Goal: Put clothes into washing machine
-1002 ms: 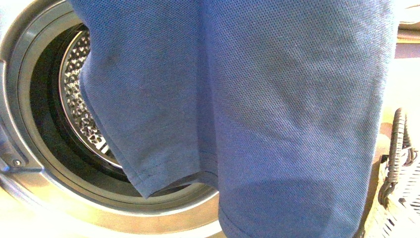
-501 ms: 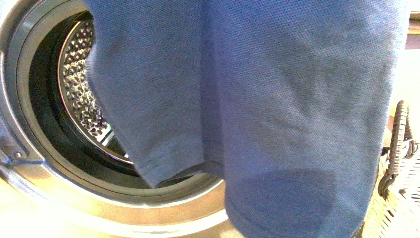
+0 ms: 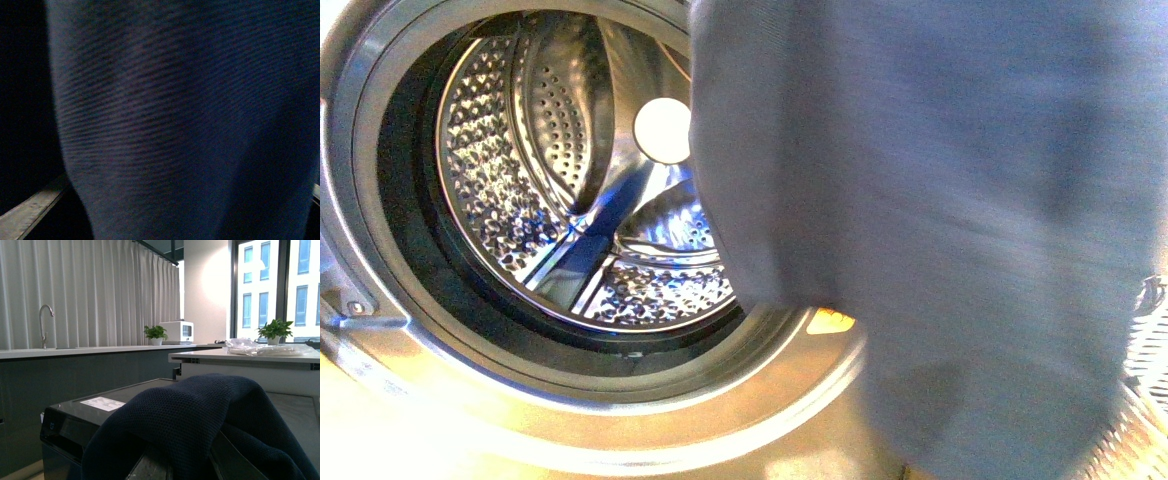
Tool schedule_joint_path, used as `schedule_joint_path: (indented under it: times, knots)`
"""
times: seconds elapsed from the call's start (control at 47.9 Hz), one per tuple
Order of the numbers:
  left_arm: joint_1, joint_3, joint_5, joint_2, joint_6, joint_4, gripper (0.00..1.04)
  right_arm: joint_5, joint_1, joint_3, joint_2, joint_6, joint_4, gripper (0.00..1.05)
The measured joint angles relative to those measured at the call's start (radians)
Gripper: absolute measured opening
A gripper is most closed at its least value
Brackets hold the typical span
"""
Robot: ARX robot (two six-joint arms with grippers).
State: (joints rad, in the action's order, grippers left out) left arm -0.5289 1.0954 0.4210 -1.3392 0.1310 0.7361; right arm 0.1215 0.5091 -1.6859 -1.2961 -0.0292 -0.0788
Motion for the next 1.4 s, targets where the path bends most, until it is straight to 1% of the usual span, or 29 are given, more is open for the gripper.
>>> schedule_joint_path:
  times: [0.146, 0.251, 0.397, 0.439, 0.564, 0.752, 0.898, 1.086, 1.232, 1.399]
  knots:
    - [-0.077, 0.016, 0.003, -0.033, 0.001, 0.041, 0.98, 0.000, 0.000, -0.001, 0.000, 0.000, 0.000, 0.06]
    - [-0.133, 0.037, 0.026, -0.061, 0.001, 0.061, 0.98, 0.000, 0.000, -0.002, 0.000, 0.000, 0.000, 0.06]
    - [-0.171, 0.085, -0.016, -0.100, -0.014, 0.059, 0.98, -0.001, 0.000, -0.002, 0.000, 0.000, 0.000, 0.06]
    - [-0.176, 0.102, -0.047, -0.116, -0.023, 0.058, 0.98, -0.001, 0.000, -0.002, 0.000, 0.000, 0.000, 0.06]
    - [-0.185, 0.166, -0.207, -0.177, -0.026, 0.083, 0.98, -0.001, 0.000, -0.003, 0.000, 0.000, 0.000, 0.06]
    - [-0.193, 0.206, -0.346, -0.214, -0.018, 0.126, 0.98, 0.000, 0.000, -0.003, 0.000, 0.000, 0.000, 0.06]
    - [-0.217, 0.221, -0.412, -0.228, -0.018, 0.143, 0.98, 0.000, 0.000, -0.005, 0.000, 0.000, 0.000, 0.06]
    - [-0.259, 0.235, -0.436, -0.250, -0.027, 0.137, 0.98, -0.005, -0.001, -0.005, 0.000, 0.000, 0.000, 0.06]
    - [-0.289, 0.259, -0.472, -0.266, -0.051, 0.074, 0.98, -0.009, -0.003, -0.005, 0.000, 0.000, 0.000, 0.06]
    - [-0.299, 0.294, -0.571, -0.284, -0.111, -0.020, 0.98, -0.012, -0.004, -0.005, 0.000, 0.000, 0.000, 0.06]
